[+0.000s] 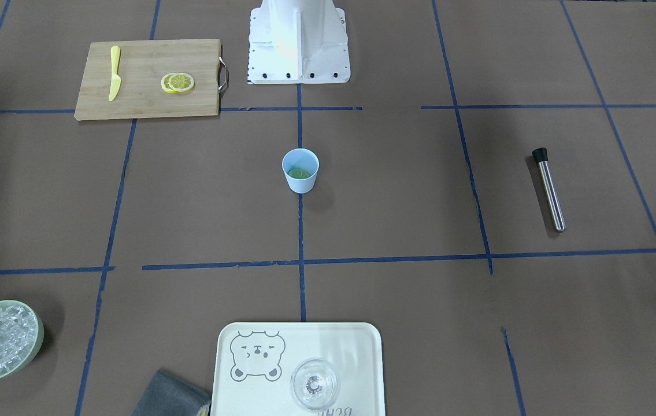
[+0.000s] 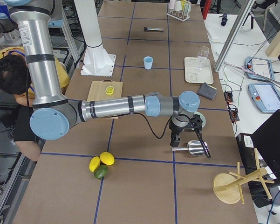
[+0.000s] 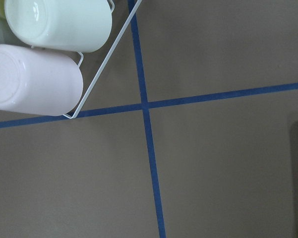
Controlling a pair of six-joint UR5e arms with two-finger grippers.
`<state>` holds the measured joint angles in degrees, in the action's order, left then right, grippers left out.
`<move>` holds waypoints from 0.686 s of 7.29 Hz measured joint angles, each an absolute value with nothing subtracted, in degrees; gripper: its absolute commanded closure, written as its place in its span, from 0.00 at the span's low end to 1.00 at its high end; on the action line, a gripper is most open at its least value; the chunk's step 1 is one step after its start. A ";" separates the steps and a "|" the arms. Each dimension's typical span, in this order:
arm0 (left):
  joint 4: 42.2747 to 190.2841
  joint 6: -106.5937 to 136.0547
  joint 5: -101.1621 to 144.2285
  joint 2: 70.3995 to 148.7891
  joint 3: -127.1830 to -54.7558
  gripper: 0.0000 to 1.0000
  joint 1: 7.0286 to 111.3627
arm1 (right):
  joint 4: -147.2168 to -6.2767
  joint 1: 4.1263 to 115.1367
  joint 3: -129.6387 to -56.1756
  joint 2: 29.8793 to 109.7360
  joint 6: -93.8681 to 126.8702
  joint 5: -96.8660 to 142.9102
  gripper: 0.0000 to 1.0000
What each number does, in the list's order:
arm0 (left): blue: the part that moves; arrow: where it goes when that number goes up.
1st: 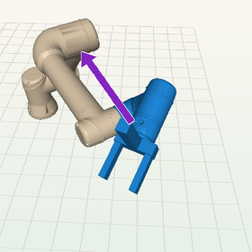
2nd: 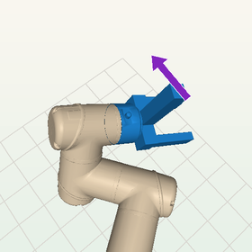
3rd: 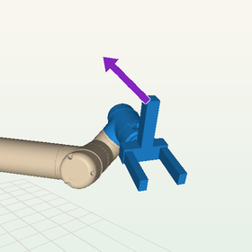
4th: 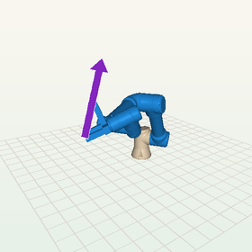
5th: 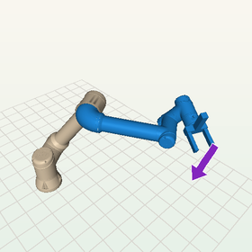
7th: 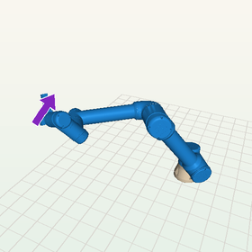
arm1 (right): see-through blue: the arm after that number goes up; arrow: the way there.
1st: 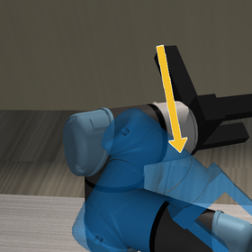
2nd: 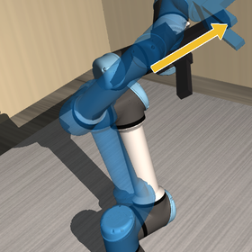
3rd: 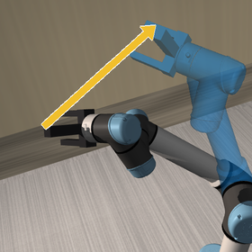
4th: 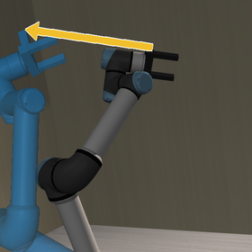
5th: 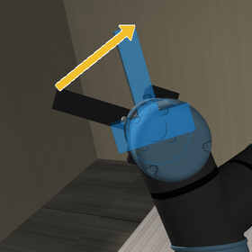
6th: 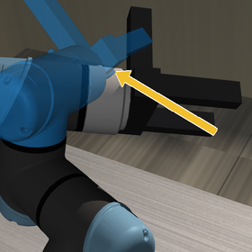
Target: Squeeze lemon into cup
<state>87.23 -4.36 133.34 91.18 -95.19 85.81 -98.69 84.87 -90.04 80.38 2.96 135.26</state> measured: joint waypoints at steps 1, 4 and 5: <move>90.05 -5.50 133.47 90.17 -95.03 0.00 85.77 | -98.65 85.00 -90.09 80.39 2.92 135.26 0.00; 88.48 -6.87 133.86 90.58 -95.49 0.00 85.70 | -98.62 85.01 -90.15 80.34 2.90 135.26 0.00; 85.72 -7.22 133.85 91.64 -95.69 0.00 85.70 | -98.61 85.02 -90.13 80.35 2.90 135.26 0.00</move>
